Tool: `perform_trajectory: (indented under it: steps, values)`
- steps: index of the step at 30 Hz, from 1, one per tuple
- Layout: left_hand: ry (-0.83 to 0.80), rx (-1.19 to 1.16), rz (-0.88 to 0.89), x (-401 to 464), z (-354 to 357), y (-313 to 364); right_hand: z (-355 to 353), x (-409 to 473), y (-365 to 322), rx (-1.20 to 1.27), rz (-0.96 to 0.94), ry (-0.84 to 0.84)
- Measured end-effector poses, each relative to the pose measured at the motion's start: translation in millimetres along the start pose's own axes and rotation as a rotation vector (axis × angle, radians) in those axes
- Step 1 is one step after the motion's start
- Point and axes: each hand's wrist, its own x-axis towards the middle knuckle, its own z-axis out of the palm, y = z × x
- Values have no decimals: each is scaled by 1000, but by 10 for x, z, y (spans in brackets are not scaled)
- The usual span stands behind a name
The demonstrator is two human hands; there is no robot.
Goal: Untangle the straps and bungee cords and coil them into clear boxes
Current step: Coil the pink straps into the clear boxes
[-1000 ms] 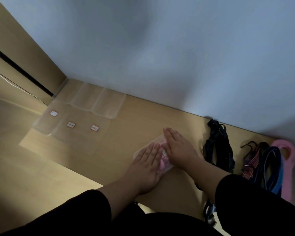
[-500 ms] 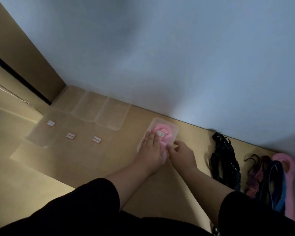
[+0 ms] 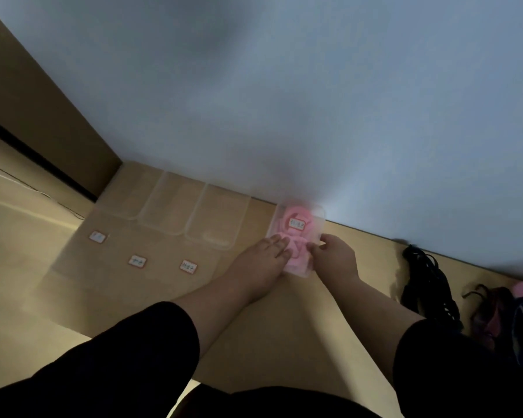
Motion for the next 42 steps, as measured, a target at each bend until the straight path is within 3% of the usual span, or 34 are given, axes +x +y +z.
perform_trajectory:
  steps: [7,10,13,16,20,28,33,42]
  values:
    - [44,-88,14,-59,56,-57,19,-20,-50,-110,-36,27]
    - [189,-155,28,-210,-96,-158,5,-103,-159,-135,-48,131]
    - [379,-110,47,-396,-190,-376,35,-252,-396,-132,-237,234]
    - [404,-30,-33,-571,-274,-635,213,-372,-745,-171,-428,130]
    - [195,11,-155,-726,-233,-907,580,-460,-1068,-184,-309,-42]
    - [122,12,-141,-799,-163,-1100,1005,-421,-1186,-247,-46,-176]
    - [242,-57,17,-904,-254,-1073,1046,-423,-1210,-175,-32,-167]
    - [399,-97,123,-933,-384,-964,715,-629,-1190,-115,-129,-18]
